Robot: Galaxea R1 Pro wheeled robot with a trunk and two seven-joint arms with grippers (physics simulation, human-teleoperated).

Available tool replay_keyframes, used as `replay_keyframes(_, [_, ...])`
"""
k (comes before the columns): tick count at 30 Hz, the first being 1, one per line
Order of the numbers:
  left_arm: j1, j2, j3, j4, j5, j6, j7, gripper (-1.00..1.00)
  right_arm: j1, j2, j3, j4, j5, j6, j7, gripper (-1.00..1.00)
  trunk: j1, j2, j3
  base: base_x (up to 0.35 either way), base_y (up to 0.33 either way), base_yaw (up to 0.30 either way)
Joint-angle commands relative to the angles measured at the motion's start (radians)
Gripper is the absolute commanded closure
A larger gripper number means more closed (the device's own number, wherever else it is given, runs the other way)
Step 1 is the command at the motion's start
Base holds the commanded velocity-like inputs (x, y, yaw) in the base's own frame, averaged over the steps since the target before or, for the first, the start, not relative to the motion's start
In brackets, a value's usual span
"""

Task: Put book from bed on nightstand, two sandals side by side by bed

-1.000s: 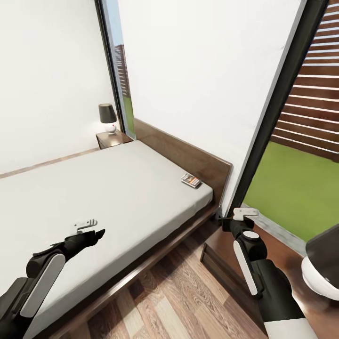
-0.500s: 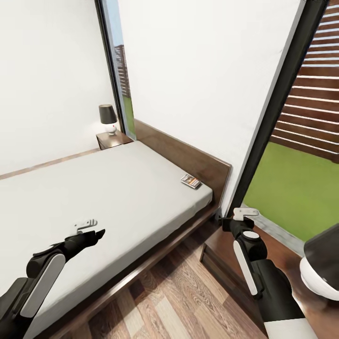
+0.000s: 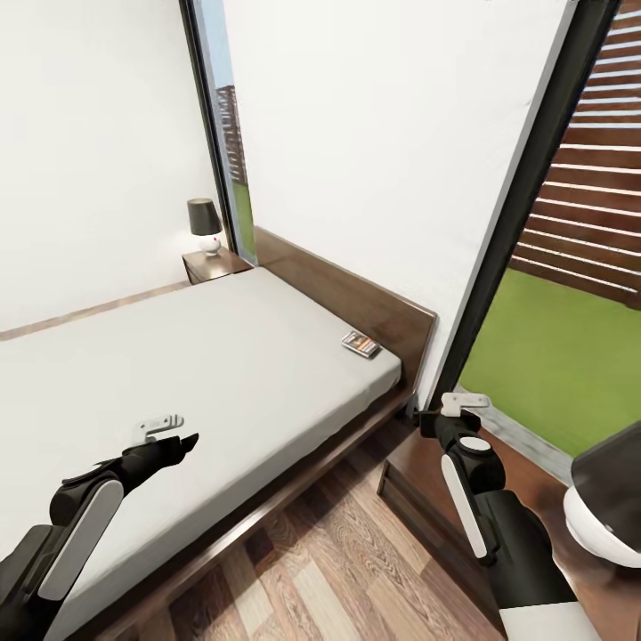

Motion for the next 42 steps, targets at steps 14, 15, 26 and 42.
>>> replay_keyframes(14, [-0.001,0.001,-0.002,-0.001,0.011,0.002,0.01,-1.0,-0.001,0.0,0.001,-0.001,-0.003,0.005,-0.007,-1.0,-0.053,0.097,0.042,0.0,0.0,0.0])
replay_keyframes(15, [-0.001,0.001,-0.002,-0.001,0.01,0.002,0.01,-1.0,-0.001,0.0,0.001,-0.001,-0.003,0.005,-0.007,-1.0,-0.057,0.104,0.046,0.0,0.0,0.0])
replay_keyframes(26, [-0.001,0.001,-0.002,-0.001,0.008,0.002,0.01,-1.0,-0.001,0.0,0.001,-0.001,-0.003,0.005,-0.007,-1.0,-0.099,0.181,0.08,0.0,0.0,0.0])
replay_keyframes(42, [-0.001,0.001,-0.003,-0.001,0.007,0.002,0.01,-1.0,-0.001,0.0,0.002,-0.001,-0.003,0.005,-0.007,-1.0,-0.107,0.195,0.086,0.0,0.0,0.0])
